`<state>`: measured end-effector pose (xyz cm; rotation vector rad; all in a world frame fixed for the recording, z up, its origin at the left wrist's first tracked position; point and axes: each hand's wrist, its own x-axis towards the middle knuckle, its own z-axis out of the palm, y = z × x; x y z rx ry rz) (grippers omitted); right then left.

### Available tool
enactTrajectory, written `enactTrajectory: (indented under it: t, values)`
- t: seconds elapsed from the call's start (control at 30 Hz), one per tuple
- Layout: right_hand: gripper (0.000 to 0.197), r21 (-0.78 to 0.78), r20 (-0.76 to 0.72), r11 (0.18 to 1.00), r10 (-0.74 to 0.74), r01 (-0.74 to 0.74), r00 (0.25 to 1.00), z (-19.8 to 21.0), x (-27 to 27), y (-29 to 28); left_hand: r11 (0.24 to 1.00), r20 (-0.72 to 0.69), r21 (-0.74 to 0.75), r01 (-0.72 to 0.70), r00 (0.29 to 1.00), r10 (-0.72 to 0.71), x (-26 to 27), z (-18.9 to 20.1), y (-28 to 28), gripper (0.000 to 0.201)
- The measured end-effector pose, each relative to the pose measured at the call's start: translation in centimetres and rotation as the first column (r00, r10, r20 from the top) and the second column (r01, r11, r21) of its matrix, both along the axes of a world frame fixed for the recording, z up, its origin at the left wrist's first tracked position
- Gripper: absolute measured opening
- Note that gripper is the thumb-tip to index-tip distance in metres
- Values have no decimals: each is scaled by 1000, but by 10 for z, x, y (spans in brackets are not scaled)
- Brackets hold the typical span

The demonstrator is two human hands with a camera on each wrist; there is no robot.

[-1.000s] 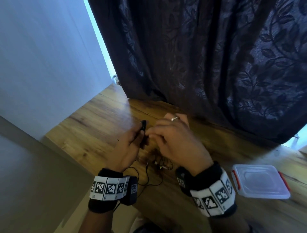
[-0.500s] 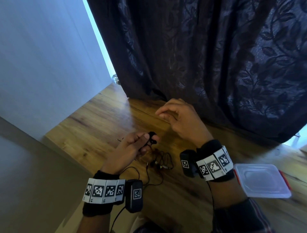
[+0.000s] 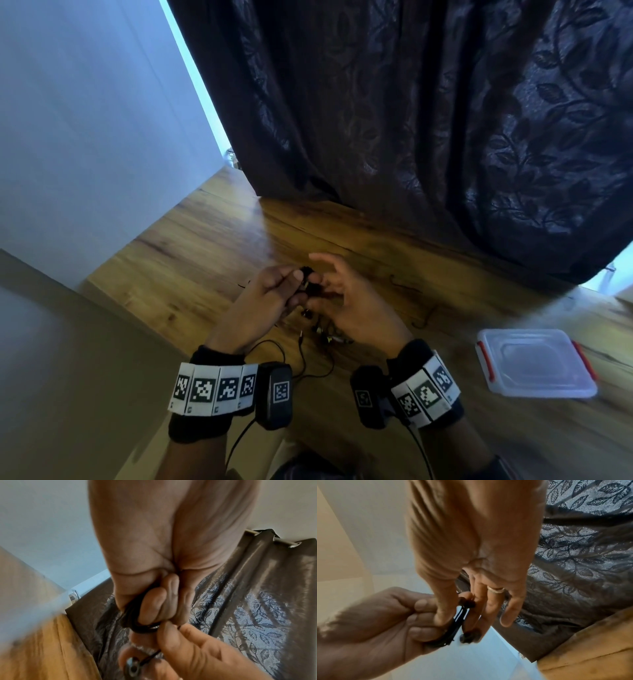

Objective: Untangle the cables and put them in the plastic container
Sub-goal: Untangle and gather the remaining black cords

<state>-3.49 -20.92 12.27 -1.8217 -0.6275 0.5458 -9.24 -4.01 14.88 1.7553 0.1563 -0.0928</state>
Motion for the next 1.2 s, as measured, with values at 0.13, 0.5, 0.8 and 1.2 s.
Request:
enactTrajectory:
  t: [0.13, 0.5, 0.8, 1.2]
  values:
    - [36, -70, 79, 997, -25, 30, 997, 4, 4, -5, 999, -30, 46, -5, 1000, 6, -1, -1, 6, 32]
    - [17, -107, 212, 993, 79, -57, 974, 23, 19, -16, 980, -142, 159, 116, 985, -94, -4, 2, 4, 40]
    - [25, -274, 135, 959, 116, -75, 984, 10, 43, -14, 993, -220, 8, 119, 969, -114, -5, 3, 3, 35]
    - [35, 42, -30, 991, 127, -126, 991, 2, 20, -12, 989, -210, 6, 146, 967, -141, -2, -1, 3, 32]
